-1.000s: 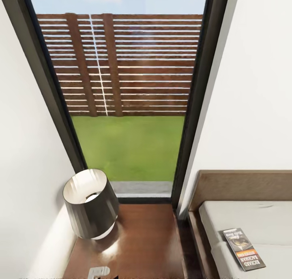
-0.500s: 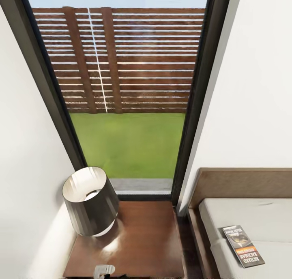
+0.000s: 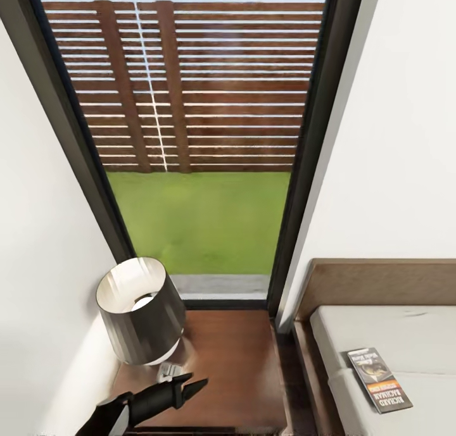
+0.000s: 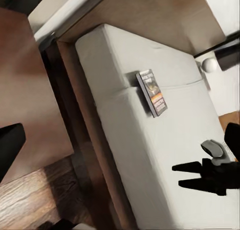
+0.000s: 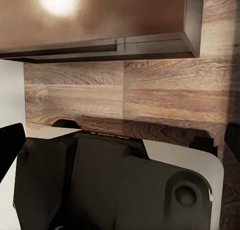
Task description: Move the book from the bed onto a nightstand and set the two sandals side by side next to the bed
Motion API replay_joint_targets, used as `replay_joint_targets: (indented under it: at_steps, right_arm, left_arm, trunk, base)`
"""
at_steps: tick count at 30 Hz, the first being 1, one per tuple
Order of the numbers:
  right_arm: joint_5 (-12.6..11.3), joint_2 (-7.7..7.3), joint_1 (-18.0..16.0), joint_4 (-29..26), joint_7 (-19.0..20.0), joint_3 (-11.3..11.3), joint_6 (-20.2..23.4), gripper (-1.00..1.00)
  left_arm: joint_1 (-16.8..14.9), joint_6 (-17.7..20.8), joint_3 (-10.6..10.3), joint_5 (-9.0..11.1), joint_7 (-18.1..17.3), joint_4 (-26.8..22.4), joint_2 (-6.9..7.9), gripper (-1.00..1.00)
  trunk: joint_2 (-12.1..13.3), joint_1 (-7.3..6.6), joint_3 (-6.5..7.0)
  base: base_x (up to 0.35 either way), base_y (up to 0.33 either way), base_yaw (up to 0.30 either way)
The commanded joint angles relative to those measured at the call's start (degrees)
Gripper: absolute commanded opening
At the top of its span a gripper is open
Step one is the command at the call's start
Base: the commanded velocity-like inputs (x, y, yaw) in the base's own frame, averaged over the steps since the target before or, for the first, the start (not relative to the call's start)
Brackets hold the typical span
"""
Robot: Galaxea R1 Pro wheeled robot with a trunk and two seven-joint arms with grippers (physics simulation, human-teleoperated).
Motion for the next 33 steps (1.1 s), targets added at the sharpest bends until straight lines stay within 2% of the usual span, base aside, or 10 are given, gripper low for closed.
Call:
replay_joint_targets:
  at_steps: [1, 6, 10, 13, 33]
  right_arm:
    - [-0.4, -0.01, -0.11, 0.27, 0.28, 0.1, -0.32, 1.0]
    - [-0.4, -0.01, -0.11, 0.27, 0.28, 0.1, -0.32, 1.0]
    - [-0.4, -0.01, -0.11, 0.27, 0.28, 0.1, -0.32, 1.0]
    - [-0.4, -0.01, -0.11, 0.27, 0.36, 0.1, -0.32, 1.0]
    - [-0.4, -0.19, -0.11, 0.27, 0.48, 0.1, -0.32, 1.0]
  left_arm:
    - [-0.02, 0.77, 0.27, -0.14, -2.07, -0.16, 0.24, 1.0]
    - [-0.18, 1.08, 0.18, -0.16, -3.86, -0.64, 0.34, 1.0]
    - [-0.62, 1.2, 0.17, -0.16, -7.26, -0.74, 0.37, 1.0]
    - [-0.73, 1.23, 0.17, -0.1, -8.34, -0.7, 0.39, 1.0]
    - [-0.78, 1.21, 0.16, -0.13, -8.87, -0.59, 0.2, 1.0]
  trunk:
    - [-0.09, 0.02, -0.18]
    - [-0.09, 0.02, -0.63]
    - [-0.09, 0.02, -0.99]
    - [-0.09, 0.02, -1.27]
    - [-0.09, 0.02, -3.07]
  base:
    - [0.0, 0.0, 0.0]
    - [0.0, 0.0, 0.0]
    - [0.0, 0.0, 0.0]
    - [0.0, 0.0, 0.0]
    - [0.0, 0.0, 0.0]
